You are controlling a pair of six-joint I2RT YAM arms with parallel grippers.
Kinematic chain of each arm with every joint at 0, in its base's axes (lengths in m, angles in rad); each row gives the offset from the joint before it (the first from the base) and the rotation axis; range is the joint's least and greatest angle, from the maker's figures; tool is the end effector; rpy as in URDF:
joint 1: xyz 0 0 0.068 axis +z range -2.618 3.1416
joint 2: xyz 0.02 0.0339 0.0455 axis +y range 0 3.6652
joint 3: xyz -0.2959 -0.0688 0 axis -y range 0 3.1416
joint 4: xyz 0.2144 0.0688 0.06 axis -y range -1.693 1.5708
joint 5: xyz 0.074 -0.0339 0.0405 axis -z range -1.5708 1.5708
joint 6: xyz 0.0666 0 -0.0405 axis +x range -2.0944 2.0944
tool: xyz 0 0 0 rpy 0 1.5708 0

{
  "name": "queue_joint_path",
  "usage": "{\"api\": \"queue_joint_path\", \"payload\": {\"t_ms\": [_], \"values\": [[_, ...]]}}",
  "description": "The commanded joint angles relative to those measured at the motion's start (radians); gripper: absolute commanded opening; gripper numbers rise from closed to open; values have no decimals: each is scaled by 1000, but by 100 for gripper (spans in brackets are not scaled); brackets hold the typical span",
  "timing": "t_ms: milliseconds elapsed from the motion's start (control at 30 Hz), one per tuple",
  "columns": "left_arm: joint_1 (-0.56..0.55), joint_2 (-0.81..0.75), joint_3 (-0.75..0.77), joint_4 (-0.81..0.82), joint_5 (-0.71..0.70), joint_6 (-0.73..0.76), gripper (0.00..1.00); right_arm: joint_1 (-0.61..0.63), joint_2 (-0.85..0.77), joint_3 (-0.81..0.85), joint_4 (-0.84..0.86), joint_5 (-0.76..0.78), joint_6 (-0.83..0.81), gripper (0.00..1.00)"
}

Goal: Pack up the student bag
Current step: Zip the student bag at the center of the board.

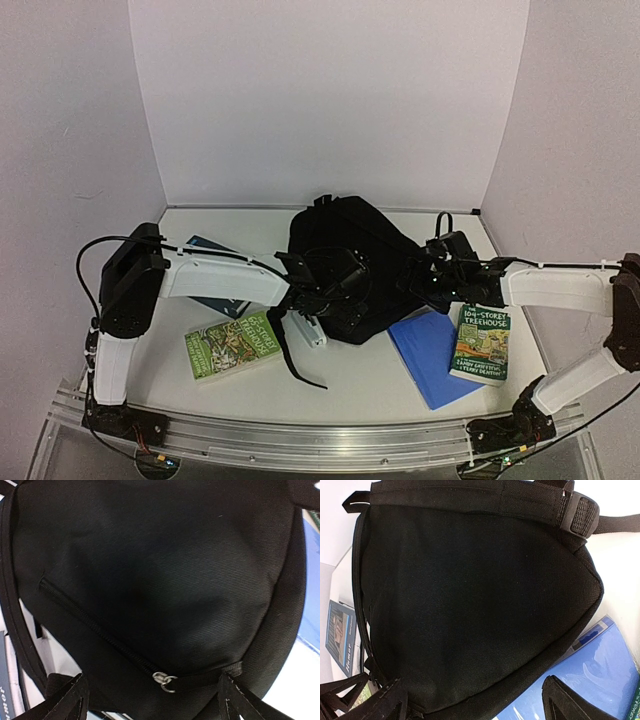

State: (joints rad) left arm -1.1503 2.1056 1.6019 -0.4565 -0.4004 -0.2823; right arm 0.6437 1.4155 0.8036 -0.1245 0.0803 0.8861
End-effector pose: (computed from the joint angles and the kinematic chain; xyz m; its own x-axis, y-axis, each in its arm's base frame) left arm 0.2136 -0.4140 0.2063 -0.5300 0.5568 -0.6396 0.6266 0.7653 0.1470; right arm 0.2337 0.1687 0.2375 -0.7663 0.3903 -0.5103 0.0679 0.8390 0.5398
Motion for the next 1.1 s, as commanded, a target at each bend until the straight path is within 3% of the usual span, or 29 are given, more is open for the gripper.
{"api": "queue_joint_path", "payload": {"t_ms": [0,433,600,733,1067], "values": [[-3,-14,-17,70,46,55,89,-4,-1,-9,24,1,12,93],[-13,37,37,50,53,134,91,-4,7,-7,32,-4,12,93],[-14,55,67,38,-21,118,89,-3,9,-10,36,-5,14,93],[-14,50,65,60,-81,99,78,-3,14,-16,43,-7,18,93],[-14,59,70,84,-74,102,48,-3,20,-23,54,-12,22,93]]}}
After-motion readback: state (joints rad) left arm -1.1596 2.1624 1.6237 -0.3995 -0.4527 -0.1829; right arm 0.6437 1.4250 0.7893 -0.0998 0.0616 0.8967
